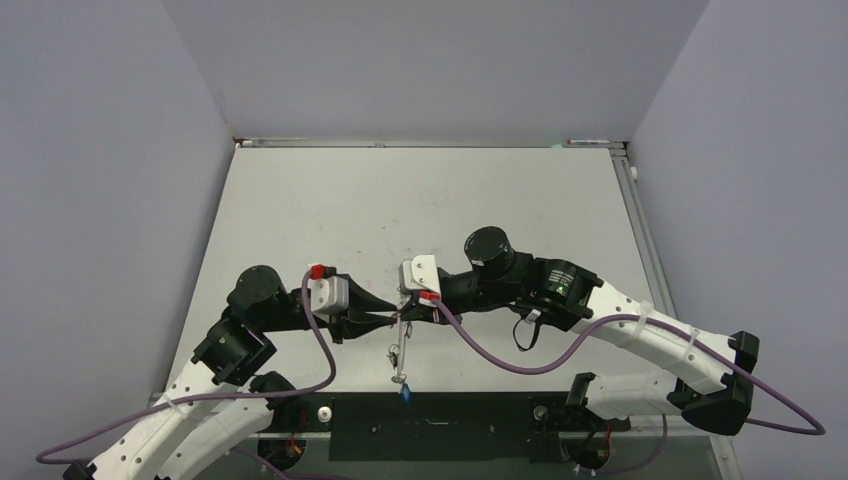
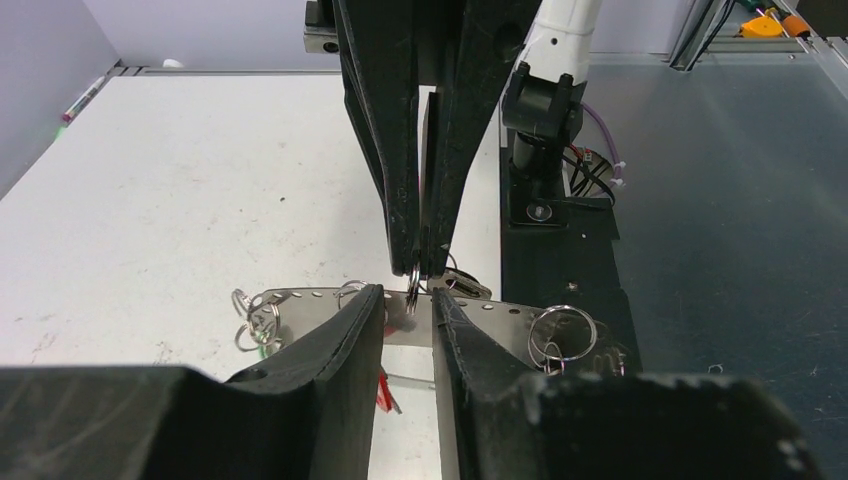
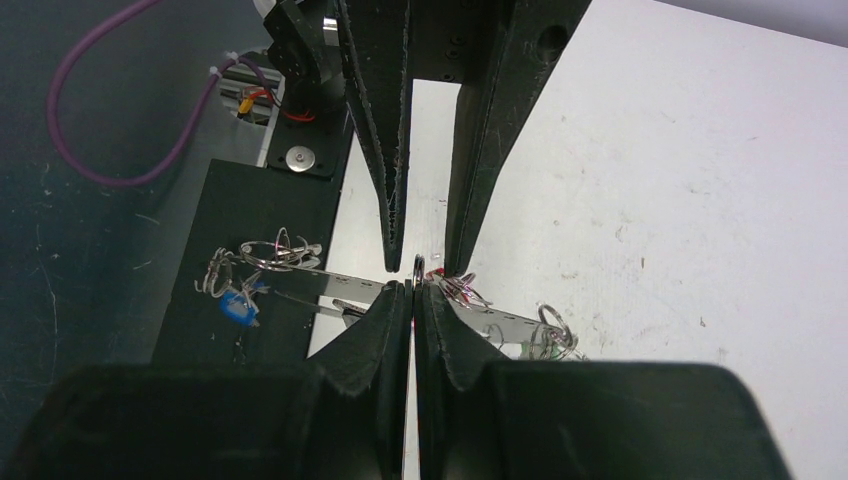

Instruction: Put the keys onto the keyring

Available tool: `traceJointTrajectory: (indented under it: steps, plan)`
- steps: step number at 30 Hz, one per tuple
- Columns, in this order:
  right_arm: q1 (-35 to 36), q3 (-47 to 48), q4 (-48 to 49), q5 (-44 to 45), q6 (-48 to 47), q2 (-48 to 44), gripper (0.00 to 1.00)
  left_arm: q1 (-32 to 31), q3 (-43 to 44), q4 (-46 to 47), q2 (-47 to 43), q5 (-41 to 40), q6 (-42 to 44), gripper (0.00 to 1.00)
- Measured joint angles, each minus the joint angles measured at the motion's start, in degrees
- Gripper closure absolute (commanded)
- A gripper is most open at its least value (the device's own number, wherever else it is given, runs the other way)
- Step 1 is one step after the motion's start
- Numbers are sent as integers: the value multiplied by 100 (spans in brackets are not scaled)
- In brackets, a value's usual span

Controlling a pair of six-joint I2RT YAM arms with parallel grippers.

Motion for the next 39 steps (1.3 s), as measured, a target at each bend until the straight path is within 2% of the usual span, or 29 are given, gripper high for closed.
traceJointTrajectory:
  steps: [8, 14, 18, 22, 23, 25, 26, 28, 30, 35, 39]
  plan:
    - [2, 0, -4, -9, 0, 0, 95, -35, 0, -42, 26, -15, 48, 84]
    - [46, 0, -20, -7, -4, 2, 95, -61, 0, -63, 85, -28, 66, 91]
    - [46, 0, -31, 13, -9, 22, 95, -68, 0, -94, 136, -44, 31, 100]
    - [46, 0, -63, 61, -11, 46, 95, -74, 0, -142, 177, -57, 2, 100]
    - [46, 0, -63, 66, -11, 48, 93, -74, 0, -142, 175, -66, -11, 100]
    - [46, 0, -46, 74, -4, 48, 68, -74, -9, -109, 142, -83, -72, 100]
    - [46, 0, -20, 76, 2, 48, 60, -74, -55, -31, 96, -109, -157, 100]
    - [66, 0, 85, 87, 39, 48, 50, -74, -205, 186, -7, -162, -323, 100]
    - [74, -17, 293, 122, 66, 17, 47, -74, -411, 428, -131, -216, -496, 100]
    - [74, -400, 1027, 269, 249, -470, 47, -74, -809, 1119, -382, -345, -966, 100]
    - [74, -833, 1731, 345, 459, -1095, 56, -70, -1003, 1700, -511, -415, -1270, 100]
